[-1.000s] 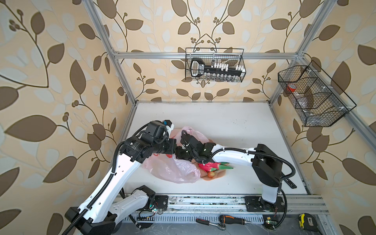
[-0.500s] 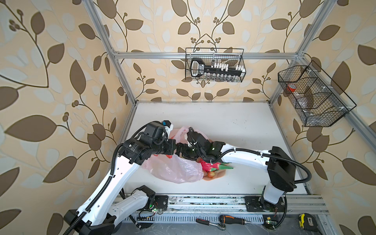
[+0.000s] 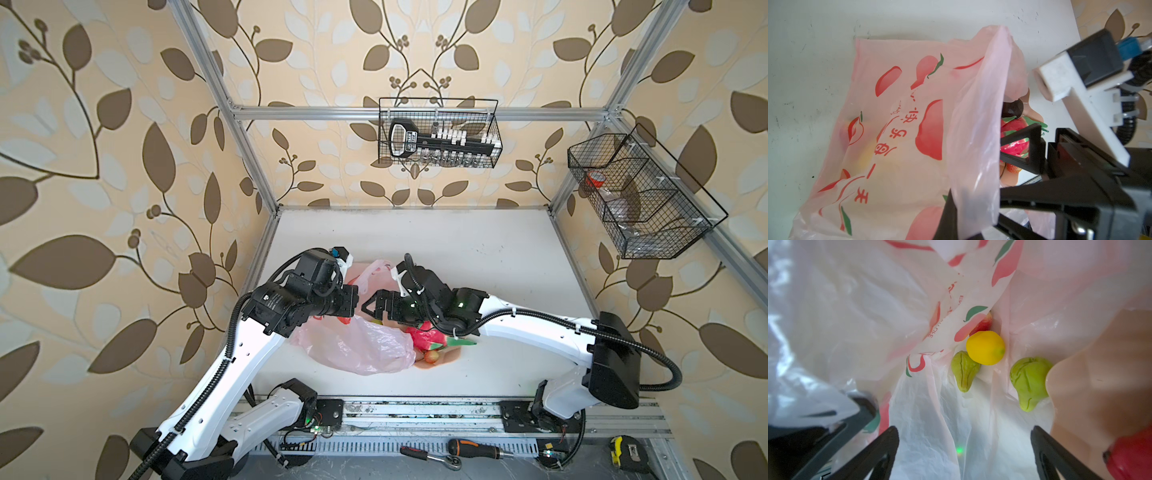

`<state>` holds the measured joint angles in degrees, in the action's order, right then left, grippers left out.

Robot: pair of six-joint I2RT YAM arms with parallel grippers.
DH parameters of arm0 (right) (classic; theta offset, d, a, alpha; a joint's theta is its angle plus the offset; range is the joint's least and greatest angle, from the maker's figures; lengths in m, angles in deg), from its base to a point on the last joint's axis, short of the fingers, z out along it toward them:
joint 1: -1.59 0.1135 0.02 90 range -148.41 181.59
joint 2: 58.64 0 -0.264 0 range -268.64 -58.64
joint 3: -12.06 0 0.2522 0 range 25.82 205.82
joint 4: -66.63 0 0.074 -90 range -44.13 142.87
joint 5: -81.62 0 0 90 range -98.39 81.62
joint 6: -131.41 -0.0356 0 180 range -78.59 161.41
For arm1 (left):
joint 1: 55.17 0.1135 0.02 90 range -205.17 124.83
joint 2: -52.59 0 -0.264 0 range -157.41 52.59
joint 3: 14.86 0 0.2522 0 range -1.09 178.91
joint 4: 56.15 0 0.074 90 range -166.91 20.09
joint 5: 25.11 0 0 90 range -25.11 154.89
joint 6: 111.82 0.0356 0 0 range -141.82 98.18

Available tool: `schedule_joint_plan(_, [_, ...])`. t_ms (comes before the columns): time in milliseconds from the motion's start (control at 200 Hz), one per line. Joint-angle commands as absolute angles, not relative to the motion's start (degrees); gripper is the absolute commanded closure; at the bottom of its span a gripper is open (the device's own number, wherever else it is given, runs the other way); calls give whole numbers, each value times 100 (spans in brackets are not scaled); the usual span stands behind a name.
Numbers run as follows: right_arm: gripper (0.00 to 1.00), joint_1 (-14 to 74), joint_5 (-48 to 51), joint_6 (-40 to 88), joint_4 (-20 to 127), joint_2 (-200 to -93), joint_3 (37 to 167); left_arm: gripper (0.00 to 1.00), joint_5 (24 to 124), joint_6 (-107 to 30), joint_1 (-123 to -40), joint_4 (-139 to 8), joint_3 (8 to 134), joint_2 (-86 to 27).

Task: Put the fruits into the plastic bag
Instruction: 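Open the right gripper to release the lemon inside the bag, then withdraw the right gripper from the bag back over the plate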

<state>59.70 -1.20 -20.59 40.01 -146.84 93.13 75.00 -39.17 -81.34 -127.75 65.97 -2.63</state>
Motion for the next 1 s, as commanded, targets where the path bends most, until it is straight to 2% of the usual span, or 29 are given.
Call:
schedule_joint_plan(0, [1, 5908, -410, -1950, 3629, -14352, 8987, 100, 7535, -3861, -8110, -12818, 6586, -234])
schedule_joint_plan(320, [1, 5736, -860, -1849, 2906, -12920, 8255, 100, 7571, -3833, -8110, -12827, 6592, -243])
schedule_joint_plan(555, [4, 5676, -1121, -1439, 1756, -12172, 8043, 100, 7586, -3817, -8110, -12829, 6610, -272])
schedule_joint_plan(850, [13, 5858, -904, -1333, 1117, -11857, 7679, 100, 7592, -3805, -8110, -12809, 6632, -324])
schedule_joint_plan(1000, [25, 6035, -663, -1395, 1288, -11998, 7440, 100, 7592, -3807, -8110, -12809, 6615, -313])
